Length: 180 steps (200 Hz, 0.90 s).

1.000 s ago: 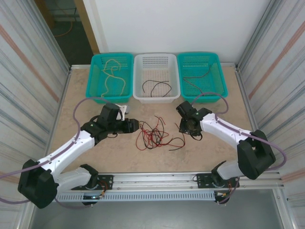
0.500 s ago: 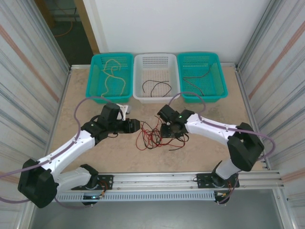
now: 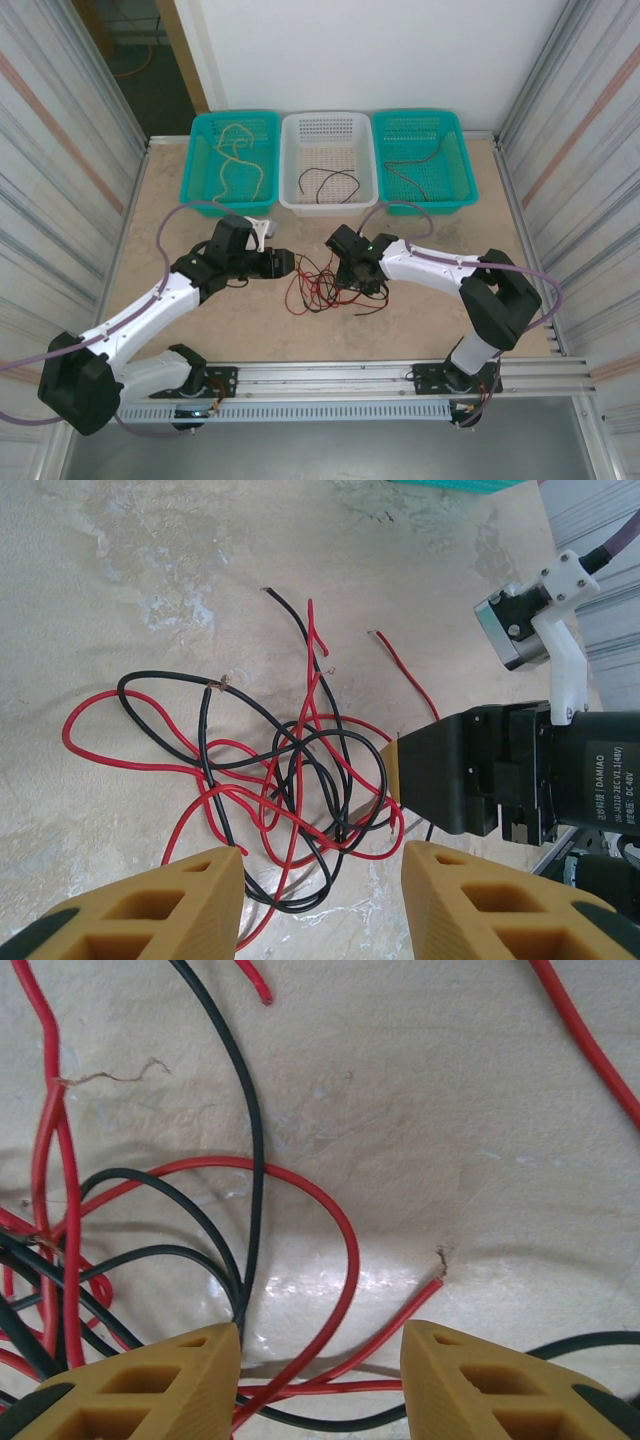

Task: Untangle the cables

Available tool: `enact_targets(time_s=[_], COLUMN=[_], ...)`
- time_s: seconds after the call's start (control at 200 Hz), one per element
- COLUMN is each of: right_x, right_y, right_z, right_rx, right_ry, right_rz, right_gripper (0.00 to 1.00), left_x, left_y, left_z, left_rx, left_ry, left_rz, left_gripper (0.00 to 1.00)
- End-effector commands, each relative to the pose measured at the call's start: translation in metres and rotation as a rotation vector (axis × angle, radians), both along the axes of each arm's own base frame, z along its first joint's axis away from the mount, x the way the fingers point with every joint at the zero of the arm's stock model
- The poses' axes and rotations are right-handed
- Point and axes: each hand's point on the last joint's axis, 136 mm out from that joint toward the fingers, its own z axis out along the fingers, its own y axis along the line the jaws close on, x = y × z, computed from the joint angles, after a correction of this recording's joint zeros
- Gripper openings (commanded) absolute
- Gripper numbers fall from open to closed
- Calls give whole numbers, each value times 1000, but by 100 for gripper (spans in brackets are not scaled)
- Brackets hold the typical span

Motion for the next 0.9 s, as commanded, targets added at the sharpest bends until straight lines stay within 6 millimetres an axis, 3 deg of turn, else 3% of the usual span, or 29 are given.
enact_targets(time_s=[0.0,0.215,0.291,0.401,0.531,0.897], right_x=[-1,7,9,13,18,1], right_y=[1,8,8,5,8,31], right_z=[-11,-18,-20,-13,16,125], right_rx=[8,48,50,41,32,46], right_ry=[25,30,33,9,-80,-437], right_rz=[-58,-60,-60,-46,23,236], right_gripper=[44,43,34,11,0,0], left_x=[5,6,8,11,13,2], left_y=[-7,-10,-10,-12,-14,-30], left_z=[14,15,16,18,23,30], left_rx=[-16,-16,-10,-13,-29,-64], left_ry=[-49,-54,-54,-57,-66,-87], left_rz=[-34,-46,-48,-42,-40,-91], left_gripper=[47,47,46,47,47,53])
